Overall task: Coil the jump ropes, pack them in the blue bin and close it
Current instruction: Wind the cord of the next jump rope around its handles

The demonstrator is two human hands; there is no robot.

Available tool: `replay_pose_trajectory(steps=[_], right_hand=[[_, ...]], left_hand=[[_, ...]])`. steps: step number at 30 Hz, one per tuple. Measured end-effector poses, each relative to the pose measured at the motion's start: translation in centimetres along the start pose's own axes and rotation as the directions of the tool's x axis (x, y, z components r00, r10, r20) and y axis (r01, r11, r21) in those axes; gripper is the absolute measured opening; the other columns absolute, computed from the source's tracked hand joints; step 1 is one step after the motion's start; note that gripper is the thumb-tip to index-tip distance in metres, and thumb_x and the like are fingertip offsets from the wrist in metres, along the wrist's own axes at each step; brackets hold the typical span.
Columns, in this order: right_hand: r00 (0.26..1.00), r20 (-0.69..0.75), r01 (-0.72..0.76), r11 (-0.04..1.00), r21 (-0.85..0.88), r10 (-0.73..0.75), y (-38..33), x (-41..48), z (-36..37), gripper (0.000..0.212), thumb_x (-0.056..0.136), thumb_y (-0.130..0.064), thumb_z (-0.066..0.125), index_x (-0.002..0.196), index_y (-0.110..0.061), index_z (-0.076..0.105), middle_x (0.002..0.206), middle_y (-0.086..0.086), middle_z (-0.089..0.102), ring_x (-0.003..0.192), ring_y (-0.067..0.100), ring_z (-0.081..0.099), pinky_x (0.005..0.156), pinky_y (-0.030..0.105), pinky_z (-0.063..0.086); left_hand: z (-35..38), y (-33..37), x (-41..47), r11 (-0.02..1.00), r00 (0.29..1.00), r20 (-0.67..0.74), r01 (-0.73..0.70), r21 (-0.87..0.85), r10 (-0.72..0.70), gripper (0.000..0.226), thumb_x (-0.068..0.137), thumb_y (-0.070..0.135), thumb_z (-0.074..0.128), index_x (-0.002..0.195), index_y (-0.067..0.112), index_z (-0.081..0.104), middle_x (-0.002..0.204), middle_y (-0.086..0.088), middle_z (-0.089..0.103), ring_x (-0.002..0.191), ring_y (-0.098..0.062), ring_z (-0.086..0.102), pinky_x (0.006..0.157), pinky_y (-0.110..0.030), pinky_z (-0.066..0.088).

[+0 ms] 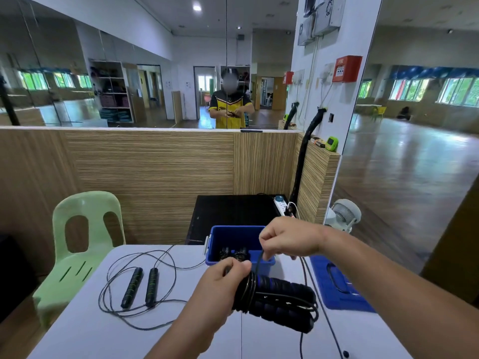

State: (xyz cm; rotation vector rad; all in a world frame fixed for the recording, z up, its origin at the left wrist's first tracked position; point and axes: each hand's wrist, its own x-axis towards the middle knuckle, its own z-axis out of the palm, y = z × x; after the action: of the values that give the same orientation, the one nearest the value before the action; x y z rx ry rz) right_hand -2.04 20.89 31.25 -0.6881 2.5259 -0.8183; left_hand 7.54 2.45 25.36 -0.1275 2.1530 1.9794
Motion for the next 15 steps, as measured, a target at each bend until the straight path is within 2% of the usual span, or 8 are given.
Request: replay_pose_trajectory(steps=[2,4,5,7,9,12,15], right_hand=[[0.999,-0.034,-0.02,0.996,-0.082,0.018,-1.0,-0.4,-0.4,0.038,0.088,-0.02,0.068,0.053,-0.022,0.053,0.057,-0.003,0.047,0.055,0.012,0.043,0.053,0.028,0.041],[0.998,-0.057,-0.039,0.989,-0.146,0.031,-2.1,-0.9,-0.7,0.035,0.087,-0.025,0.07,0.055,-0.021,0.055,0.059,-0.003,0.05,0.058,0.013,0.046,0.059,0.03,0.041],[0.997,-0.06,-0.048,0.986,-0.159,0.039,-2.5,-1.1,-0.8,0.033,0.087,-0.027,0.069,0.057,-0.021,0.058,0.059,-0.004,0.052,0.059,0.013,0.047,0.06,0.03,0.041],[0.995,-0.07,-0.086,0.989,-0.118,0.078,-3.3,-1.7,-0.7,0.03,0.09,-0.025,0.065,0.061,-0.021,0.062,0.057,-0.006,0.052,0.05,0.011,0.043,0.051,0.025,0.039],[0.99,-0.081,-0.12,0.992,-0.042,0.117,-3.9,-2.4,-0.4,0.026,0.092,-0.02,0.06,0.068,-0.012,0.065,0.06,0.002,0.048,0.045,0.013,0.037,0.042,0.021,0.032],[0.986,-0.101,-0.128,0.989,0.071,0.134,-4.3,-3.3,0.7,0.026,0.095,-0.02,0.056,0.078,-0.004,0.068,0.065,0.012,0.045,0.05,0.017,0.036,0.041,0.022,0.03],[0.981,-0.138,-0.101,0.966,0.239,0.137,-4.0,-3.7,2.2,0.033,0.103,-0.028,0.05,0.079,-0.011,0.066,0.054,0.001,0.046,0.045,0.012,0.037,0.041,0.022,0.031]], left_hand=[[0.0,-0.2,0.4,1.0,1.0,0.01,0.0,-0.018,0.0,0.024,0.1,0.036,0.057,0.082,0.021,0.06,0.075,-0.002,0.059,0.058,-0.01,0.05,0.051,-0.02,0.034],[-0.1,-0.3,0.6,0.998,1.0,-0.005,-0.01,-0.058,0.01,0.014,0.1,0.033,0.059,0.096,0.031,0.072,0.091,-0.005,0.072,0.067,-0.011,0.061,0.055,-0.022,0.041],[-0.1,-0.3,0.7,0.998,1.0,-0.02,-0.024,-0.067,0.023,0.016,0.1,0.031,0.059,0.101,0.031,0.075,0.094,-0.005,0.075,0.067,-0.009,0.064,0.053,-0.02,0.043],[-0.1,-0.5,1.1,0.998,0.997,-0.058,-0.056,-0.035,0.054,0.02,0.1,0.029,0.06,0.097,0.02,0.078,0.084,-0.006,0.075,0.06,-0.006,0.064,0.048,-0.016,0.043],[-0.2,-0.7,1.4,0.997,0.991,-0.113,-0.07,0.018,0.071,0.03,0.099,0.034,0.061,0.089,0.01,0.076,0.071,-0.004,0.069,0.054,-0.007,0.059,0.045,-0.015,0.04],[-0.4,-0.9,1.8,0.997,0.975,-0.206,-0.076,0.026,0.08,0.037,0.1,0.036,0.061,0.08,0.007,0.073,0.056,0.004,0.06,0.044,-0.002,0.05,0.042,-0.012,0.035],[-0.6,-0.6,2.1,0.995,0.963,-0.253,-0.099,-0.013,0.092,0.04,0.102,0.032,0.06,0.07,0.009,0.068,0.05,0.006,0.052,0.038,-0.002,0.043,0.038,-0.012,0.032]])
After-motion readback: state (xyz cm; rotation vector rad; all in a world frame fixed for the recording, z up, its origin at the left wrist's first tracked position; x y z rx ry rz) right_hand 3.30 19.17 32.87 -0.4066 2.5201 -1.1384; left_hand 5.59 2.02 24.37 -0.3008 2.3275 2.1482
